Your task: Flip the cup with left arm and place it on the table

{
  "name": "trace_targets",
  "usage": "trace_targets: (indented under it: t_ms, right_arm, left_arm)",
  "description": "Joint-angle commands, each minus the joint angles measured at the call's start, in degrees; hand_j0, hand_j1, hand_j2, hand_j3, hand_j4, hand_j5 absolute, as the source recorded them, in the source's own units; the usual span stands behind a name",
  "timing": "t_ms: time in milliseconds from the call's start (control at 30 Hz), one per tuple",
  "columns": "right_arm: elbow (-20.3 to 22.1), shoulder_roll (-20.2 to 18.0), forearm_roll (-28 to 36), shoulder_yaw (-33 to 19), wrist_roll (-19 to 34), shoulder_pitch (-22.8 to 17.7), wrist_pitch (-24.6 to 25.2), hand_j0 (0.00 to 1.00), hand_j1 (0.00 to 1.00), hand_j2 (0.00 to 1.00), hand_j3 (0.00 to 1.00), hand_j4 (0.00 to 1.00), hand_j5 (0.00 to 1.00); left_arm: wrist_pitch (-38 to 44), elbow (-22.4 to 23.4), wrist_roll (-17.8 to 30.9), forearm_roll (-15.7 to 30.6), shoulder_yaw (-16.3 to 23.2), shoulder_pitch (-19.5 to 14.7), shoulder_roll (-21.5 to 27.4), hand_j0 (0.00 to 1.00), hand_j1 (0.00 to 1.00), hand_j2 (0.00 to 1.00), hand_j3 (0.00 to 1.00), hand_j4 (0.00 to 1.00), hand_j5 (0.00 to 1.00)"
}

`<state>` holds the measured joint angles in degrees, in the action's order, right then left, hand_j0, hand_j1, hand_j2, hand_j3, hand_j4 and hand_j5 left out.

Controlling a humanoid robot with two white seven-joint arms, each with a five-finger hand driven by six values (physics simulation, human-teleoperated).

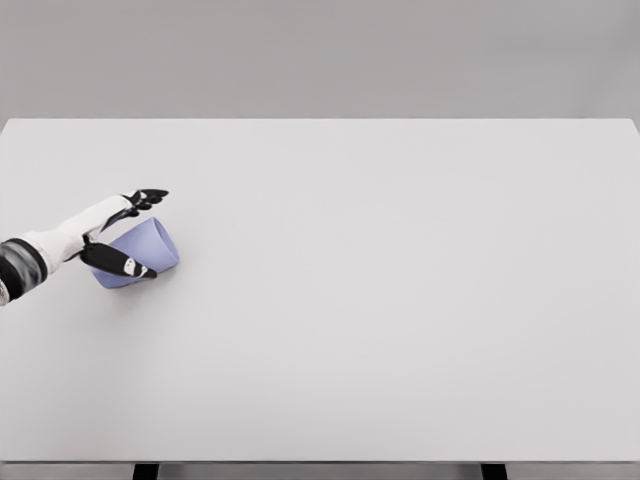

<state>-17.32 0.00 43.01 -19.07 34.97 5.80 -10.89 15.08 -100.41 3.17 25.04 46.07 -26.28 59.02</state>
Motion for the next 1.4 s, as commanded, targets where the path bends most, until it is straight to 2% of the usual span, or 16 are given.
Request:
trace_targets:
  t_ms: [0,200,333,600,700,733,833,1000,1133,1200,1267,1367]
  right_arm:
    - [0.0,0.0,0.0,0.0,0.0,0.0,0.0,1.0,1.0,1.0,1.0,1.0,1.0]
    - [0.0,0.0,0.0,0.0,0.0,0.0,-0.1,1.0,1.0,1.0,1.0,1.0,1.0]
    - [0.0,0.0,0.0,0.0,0.0,0.0,-0.1,1.0,1.0,1.0,1.0,1.0,1.0]
    - [0.0,0.0,0.0,0.0,0.0,0.0,0.0,1.0,1.0,1.0,1.0,1.0,1.0]
    - [0.0,0.0,0.0,0.0,0.0,0.0,0.0,1.0,1.0,1.0,1.0,1.0,1.0]
    - [0.0,0.0,0.0,0.0,0.0,0.0,-0.1,1.0,1.0,1.0,1.0,1.0,1.0]
    - [0.0,0.0,0.0,0.0,0.0,0.0,0.0,1.0,1.0,1.0,1.0,1.0,1.0]
    - [0.0,0.0,0.0,0.0,0.0,0.0,0.0,1.0,1.0,1.0,1.0,1.0,1.0]
    - [0.0,0.0,0.0,0.0,0.0,0.0,-0.1,1.0,1.0,1.0,1.0,1.0,1.0]
    - [0.0,0.0,0.0,0.0,0.0,0.0,-0.1,1.0,1.0,1.0,1.0,1.0,1.0]
    - [0.0,0.0,0.0,0.0,0.0,0.0,0.0,1.0,1.0,1.0,1.0,1.0,1.0]
    - [0.0,0.0,0.0,0.0,0.0,0.0,0.0,1.0,1.0,1.0,1.0,1.0,1.0]
  left_arm:
    - [0.1,0.2,-0.4,-0.1,0.1,0.0,-0.9,1.0,1.0,1.0,1.0,1.0,1.0]
    - [0.2,2.1,-0.5,-0.2,0.0,-0.2,-1.0,1.0,1.0,1.0,1.0,1.0,1.0]
    - [0.2,2.3,-0.5,-0.2,0.4,0.0,-2.5,1.0,1.0,1.0,1.0,1.0,1.0]
    - [1.5,2.4,-1.8,-0.2,0.7,0.4,-2.5,0.99,0.99,0.99,0.99,0.99,0.99]
    - [1.4,2.2,-2.1,-0.1,0.5,1.2,-2.5,0.81,0.81,0.81,0.81,0.81,0.81]
    - [1.4,2.1,-2.1,-0.1,0.5,1.3,-2.6,0.65,0.65,0.65,0.65,0.65,0.65]
    - [0.6,1.6,-2.0,0.1,0.0,1.4,-2.5,0.61,0.61,0.61,0.61,0.61,0.61]
    - [-10.9,0.8,-2.0,0.4,-0.4,1.5,-1.5,0.56,0.56,0.56,0.56,0.56,0.56]
    - [-27.7,1.4,-2.0,0.8,-7.9,6.8,-1.7,0.52,0.52,0.52,0.52,0.52,0.52]
    - [-35.3,2.5,-2.0,2.6,-8.7,7.0,-2.4,0.54,0.54,0.54,0.54,0.54,0.54]
    - [-42.8,5.3,-2.0,5.4,-8.8,7.0,-3.1,0.54,0.54,0.54,0.54,0.54,0.54]
    - [-50.1,10.9,-1.9,6.9,-8.8,6.9,-8.3,0.56,0.56,0.56,0.56,0.56,0.56]
